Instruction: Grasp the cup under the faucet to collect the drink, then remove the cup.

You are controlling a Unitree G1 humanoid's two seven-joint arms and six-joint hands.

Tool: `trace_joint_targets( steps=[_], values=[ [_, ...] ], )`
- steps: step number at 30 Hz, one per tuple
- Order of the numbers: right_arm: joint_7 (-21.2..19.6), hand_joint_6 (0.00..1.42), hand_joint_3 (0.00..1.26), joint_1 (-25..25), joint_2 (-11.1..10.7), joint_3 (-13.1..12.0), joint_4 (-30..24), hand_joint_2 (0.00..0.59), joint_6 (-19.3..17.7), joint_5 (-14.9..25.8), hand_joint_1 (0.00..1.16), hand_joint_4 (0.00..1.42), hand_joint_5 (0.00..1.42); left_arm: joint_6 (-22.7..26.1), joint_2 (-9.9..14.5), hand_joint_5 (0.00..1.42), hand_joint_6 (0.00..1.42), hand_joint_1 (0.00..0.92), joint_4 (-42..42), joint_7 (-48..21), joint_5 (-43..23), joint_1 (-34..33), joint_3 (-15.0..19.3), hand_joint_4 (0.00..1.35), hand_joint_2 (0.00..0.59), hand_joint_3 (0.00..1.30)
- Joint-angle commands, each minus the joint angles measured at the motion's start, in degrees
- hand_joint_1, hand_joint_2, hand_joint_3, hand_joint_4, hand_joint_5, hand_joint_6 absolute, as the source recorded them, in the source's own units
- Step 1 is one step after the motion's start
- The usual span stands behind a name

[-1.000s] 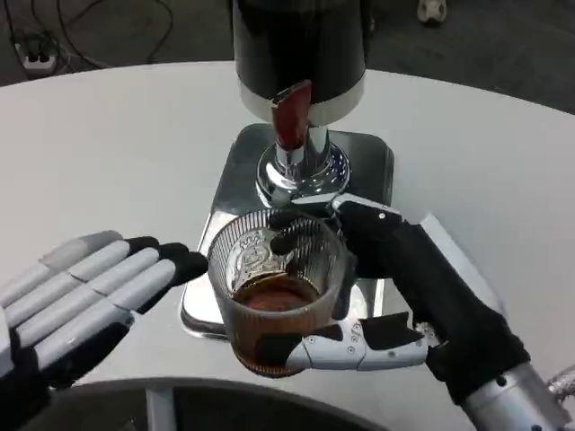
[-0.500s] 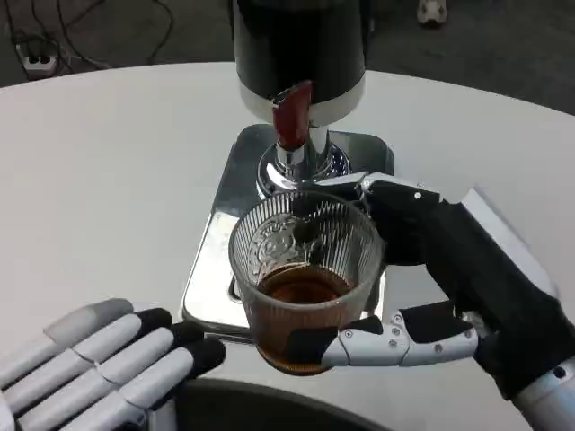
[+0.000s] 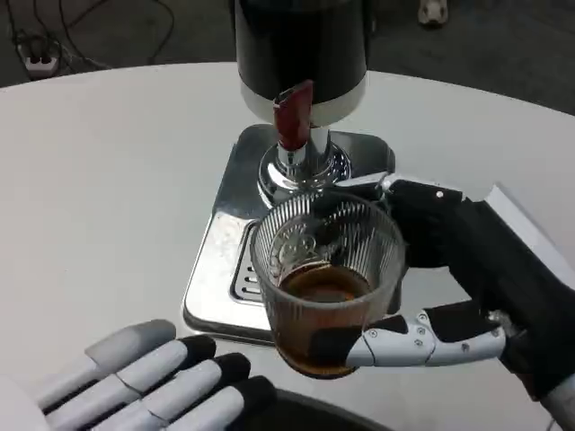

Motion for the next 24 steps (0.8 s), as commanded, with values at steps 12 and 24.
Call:
trace_joint_targets(
  steps=[12, 24],
  values=[
    [0.09, 1.05, 0.84, 0.31, -0.99, -1.5, -3.2, 0.086, 0.21, 3.09, 0.92, 0.87, 1.07, 14.43, 2.47, 0.0, 0.0, 0.0, -5.28, 1.23, 3.61, -10.82, -2.09, 0.0, 0.155, 0.0],
    [0.05, 1.05, 0.84, 0.62, -1.31, -1.52, -3.67, 0.088, 0.38, 3.54, 0.92, 0.87, 1.07, 22.51, 3.62, 0.0, 0.0, 0.0, -7.81, 0.32, 5.3, -16.22, -3.93, 0.0, 0.157, 0.0]
  ],
)
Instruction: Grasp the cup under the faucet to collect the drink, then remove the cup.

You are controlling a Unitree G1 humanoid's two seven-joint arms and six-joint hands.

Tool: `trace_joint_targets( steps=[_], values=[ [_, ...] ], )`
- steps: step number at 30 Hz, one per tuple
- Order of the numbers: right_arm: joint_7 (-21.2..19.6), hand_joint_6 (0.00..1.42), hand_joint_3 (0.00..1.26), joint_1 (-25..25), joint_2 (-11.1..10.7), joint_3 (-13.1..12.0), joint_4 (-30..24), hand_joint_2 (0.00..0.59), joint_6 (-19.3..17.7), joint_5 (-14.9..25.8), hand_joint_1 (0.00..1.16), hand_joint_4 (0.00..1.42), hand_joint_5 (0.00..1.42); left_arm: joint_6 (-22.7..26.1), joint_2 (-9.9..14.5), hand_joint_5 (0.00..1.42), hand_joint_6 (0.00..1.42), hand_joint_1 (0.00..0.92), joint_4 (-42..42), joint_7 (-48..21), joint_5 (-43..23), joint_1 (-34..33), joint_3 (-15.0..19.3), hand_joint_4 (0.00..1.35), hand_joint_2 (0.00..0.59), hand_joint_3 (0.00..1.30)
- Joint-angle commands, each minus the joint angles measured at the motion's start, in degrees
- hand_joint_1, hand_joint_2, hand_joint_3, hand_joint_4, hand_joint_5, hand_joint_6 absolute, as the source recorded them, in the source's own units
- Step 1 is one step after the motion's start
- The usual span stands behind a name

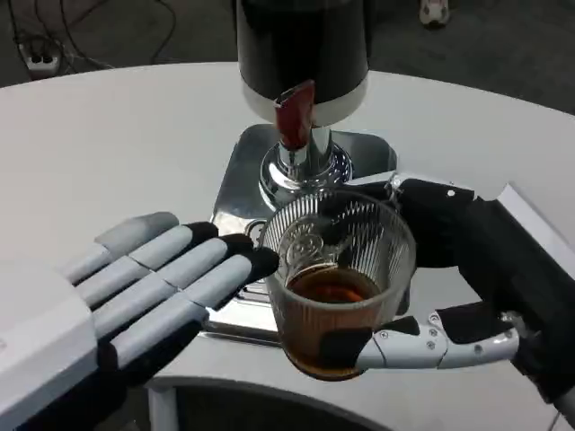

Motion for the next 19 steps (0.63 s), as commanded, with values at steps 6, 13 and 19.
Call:
trace_joint_targets(
  steps=[6, 13, 19],
  values=[
    [0.02, 1.05, 0.84, -0.07, 0.08, -0.34, -2.1, 0.088, -0.37, 1.7, 0.92, 0.87, 1.07, 1.1, 0.59, 0.0, 0.0, 0.0, -0.72, -0.47, 0.55, -0.67, -0.42, 0.0, 0.155, 0.0],
    [-0.05, 1.05, 0.84, -0.2, -0.18, -0.48, -2.11, 0.087, -0.3, 1.92, 0.92, 0.87, 1.07, 1.06, 0.56, 0.0, 0.0, 0.0, -0.64, -0.51, 0.28, -0.63, -0.09, 0.0, 0.155, 0.0],
    [-0.22, 1.05, 0.84, -0.26, -0.45, -0.74, -2.14, 0.087, -0.26, 2.35, 0.92, 0.87, 1.07, 1.06, 0.52, 0.0, 0.0, 0.0, -0.57, -0.46, 0.25, -0.64, 0.05, 0.0, 0.155, 0.0]
  ],
)
